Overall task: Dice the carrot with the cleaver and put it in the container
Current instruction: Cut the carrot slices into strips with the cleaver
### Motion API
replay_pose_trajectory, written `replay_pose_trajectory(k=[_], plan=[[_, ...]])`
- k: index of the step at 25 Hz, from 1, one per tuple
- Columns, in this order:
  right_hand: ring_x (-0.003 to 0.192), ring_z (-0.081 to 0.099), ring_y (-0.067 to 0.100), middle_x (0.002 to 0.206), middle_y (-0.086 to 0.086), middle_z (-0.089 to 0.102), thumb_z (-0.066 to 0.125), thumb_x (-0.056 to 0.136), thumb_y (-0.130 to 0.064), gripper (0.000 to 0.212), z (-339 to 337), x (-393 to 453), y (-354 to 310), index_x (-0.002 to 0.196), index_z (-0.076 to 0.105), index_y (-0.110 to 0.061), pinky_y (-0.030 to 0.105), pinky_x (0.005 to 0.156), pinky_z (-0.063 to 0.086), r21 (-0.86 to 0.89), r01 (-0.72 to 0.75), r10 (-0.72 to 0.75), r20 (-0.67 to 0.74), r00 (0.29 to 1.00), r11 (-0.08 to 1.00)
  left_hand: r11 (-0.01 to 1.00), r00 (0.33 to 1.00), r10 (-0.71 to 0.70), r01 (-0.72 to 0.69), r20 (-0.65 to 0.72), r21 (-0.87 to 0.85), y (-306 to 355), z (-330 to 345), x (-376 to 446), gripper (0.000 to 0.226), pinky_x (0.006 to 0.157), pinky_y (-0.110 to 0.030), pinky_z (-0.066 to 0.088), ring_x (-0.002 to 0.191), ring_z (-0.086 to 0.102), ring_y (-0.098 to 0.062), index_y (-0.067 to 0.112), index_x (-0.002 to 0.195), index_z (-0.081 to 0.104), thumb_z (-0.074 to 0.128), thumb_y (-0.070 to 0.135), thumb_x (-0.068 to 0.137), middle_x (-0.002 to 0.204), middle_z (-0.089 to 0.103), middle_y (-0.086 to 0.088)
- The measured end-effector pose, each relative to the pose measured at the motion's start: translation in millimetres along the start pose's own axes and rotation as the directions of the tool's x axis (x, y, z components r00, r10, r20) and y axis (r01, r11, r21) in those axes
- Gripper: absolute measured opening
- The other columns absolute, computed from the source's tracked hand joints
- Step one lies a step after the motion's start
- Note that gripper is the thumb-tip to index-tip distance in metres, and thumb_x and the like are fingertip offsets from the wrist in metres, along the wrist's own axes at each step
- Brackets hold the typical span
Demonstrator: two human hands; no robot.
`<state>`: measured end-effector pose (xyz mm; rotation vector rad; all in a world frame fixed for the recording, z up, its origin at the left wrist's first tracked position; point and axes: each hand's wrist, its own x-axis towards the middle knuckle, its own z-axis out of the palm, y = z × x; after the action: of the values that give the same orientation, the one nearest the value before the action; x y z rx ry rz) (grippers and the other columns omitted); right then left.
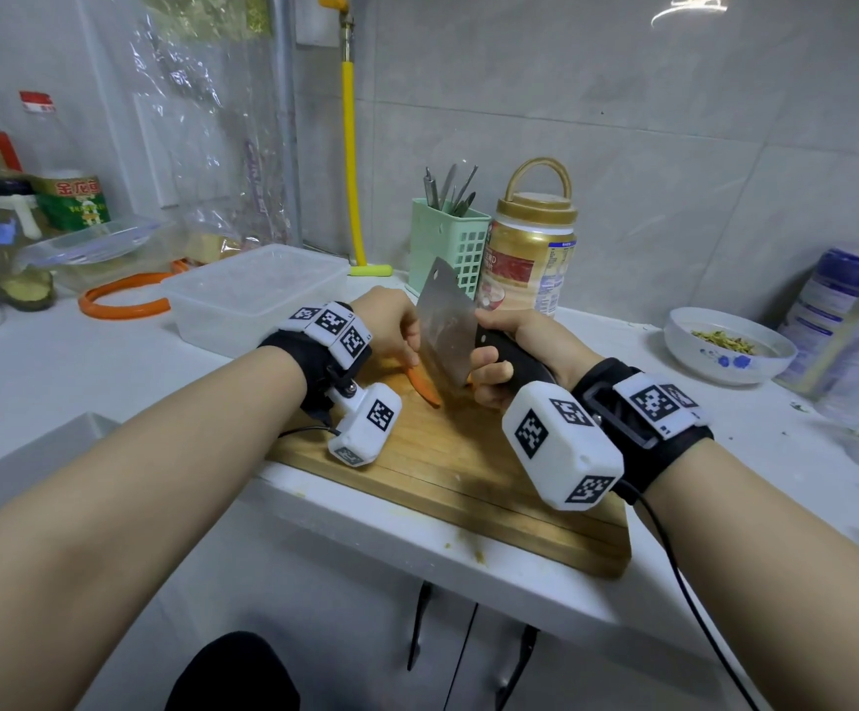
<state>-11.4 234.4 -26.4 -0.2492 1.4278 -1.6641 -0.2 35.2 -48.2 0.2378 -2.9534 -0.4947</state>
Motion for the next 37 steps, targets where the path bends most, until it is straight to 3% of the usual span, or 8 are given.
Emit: replay_pose_trajectory(k=[3, 6, 8, 10, 17, 29, 33, 37], plan=[[0.031, 0.036, 0.010, 0.049, -0.002, 0.038, 0.042, 0.099, -0.033, 0.028, 3.4, 0.4, 2.2, 0.080, 0.040, -0.012, 0.019, 0.041, 0.035, -0.002, -0.016, 0.016, 0.029, 0.999, 1.000, 0.983, 0.983, -0.182, 0.182, -0.026, -0.002, -3.6, -5.7, -1.8, 0.026, 0.076, -0.034, 0.051, 0.078, 0.064, -0.022, 0.007, 0.070, 0.069, 0.079, 0.030, 0.078, 0.078, 0.072, -0.008], [0.031, 0.035, 0.009, 0.049, -0.003, 0.037, 0.040, 0.100, -0.032, 0.032, 6.0, 0.0, 3.7, 0.077, 0.043, -0.011, 0.018, 0.040, 0.035, 0.009, -0.027, 0.026, 0.047, 0.999, 1.000, 0.912, 0.928, -0.319, 0.356, 0.194, -0.202, 1.4, 0.5, -4.6, 0.028, 0.066, -0.028, 0.046, 0.061, 0.055, -0.019, 0.008, 0.065, 0.067, 0.072, 0.025, 0.086, 0.063, 0.066, -0.006], [0.030, 0.035, 0.009, 0.048, -0.003, 0.037, 0.038, 0.100, -0.032, 0.031, 6.5, -0.1, 4.3, 0.077, 0.043, -0.011, 0.018, 0.040, 0.036, 0.013, -0.039, 0.039, 0.053, 0.998, 0.999, 0.863, 0.897, -0.345, 0.419, 0.276, -0.282, 4.0, 5.1, -3.6, 0.019, 0.069, -0.028, 0.048, 0.064, 0.054, -0.020, 0.005, 0.075, 0.068, 0.069, 0.018, 0.088, 0.075, 0.070, -0.010], [0.030, 0.035, 0.010, 0.048, -0.002, 0.037, 0.038, 0.101, -0.033, 0.031, 5.4, 0.7, 4.9, 0.078, 0.042, -0.012, 0.018, 0.039, 0.038, 0.005, -0.052, 0.051, 0.055, 0.997, 0.999, 0.855, 0.889, -0.356, 0.434, 0.288, -0.285, 6.2, 8.0, -3.3, 0.013, 0.080, -0.032, 0.048, 0.077, 0.054, -0.023, 0.007, 0.078, 0.066, 0.070, 0.017, 0.087, 0.089, 0.069, -0.013], [0.031, 0.037, 0.009, 0.048, -0.002, 0.039, 0.040, 0.100, -0.034, 0.029, 3.5, -0.6, -3.5, 0.081, 0.040, -0.012, 0.018, 0.042, 0.032, -0.055, -0.083, 0.086, 0.050, 0.995, 0.995, 0.849, 0.871, -0.365, 0.457, 0.330, -0.265, 11.7, 12.0, -3.0, 0.011, 0.079, -0.030, 0.034, 0.087, 0.041, -0.022, 0.007, 0.084, 0.054, 0.057, 0.008, 0.094, 0.094, 0.051, -0.013], [0.032, 0.038, 0.010, 0.048, -0.002, 0.039, 0.038, 0.101, -0.033, 0.027, 3.3, 0.3, -2.4, 0.083, 0.038, -0.012, 0.019, 0.046, 0.031, -0.009, -0.107, 0.107, 0.049, 0.993, 0.994, 0.834, 0.891, -0.362, 0.441, 0.274, -0.333, 4.0, 11.8, 2.7, 0.009, 0.086, -0.032, 0.053, 0.076, 0.057, -0.023, 0.001, 0.092, 0.066, 0.067, 0.009, 0.088, 0.089, 0.066, -0.013], [0.031, 0.037, 0.010, 0.047, -0.001, 0.039, 0.038, 0.101, -0.032, 0.027, 6.2, -0.3, -0.9, 0.084, 0.037, -0.011, 0.019, 0.051, 0.026, -0.057, -0.101, 0.102, 0.015, 0.995, 0.993, 0.827, 0.884, -0.385, 0.458, 0.264, -0.326, 4.5, 12.6, 2.9, 0.028, 0.099, -0.040, 0.050, 0.083, 0.057, -0.024, -0.001, 0.108, 0.069, 0.072, 0.011, 0.083, 0.112, 0.070, -0.018], [0.030, 0.037, 0.010, 0.047, -0.001, 0.039, 0.038, 0.101, -0.032, 0.024, 6.3, -0.1, -1.4, 0.086, 0.037, -0.012, 0.015, 0.044, 0.028, -0.106, -0.099, 0.101, 0.015, 0.995, 0.989, 0.853, 0.895, -0.361, 0.431, 0.263, -0.294, 8.0, 10.2, 0.2, 0.011, 0.086, -0.033, 0.054, 0.076, 0.059, -0.021, 0.002, 0.093, 0.068, 0.066, 0.011, 0.088, 0.093, 0.068, -0.012]])
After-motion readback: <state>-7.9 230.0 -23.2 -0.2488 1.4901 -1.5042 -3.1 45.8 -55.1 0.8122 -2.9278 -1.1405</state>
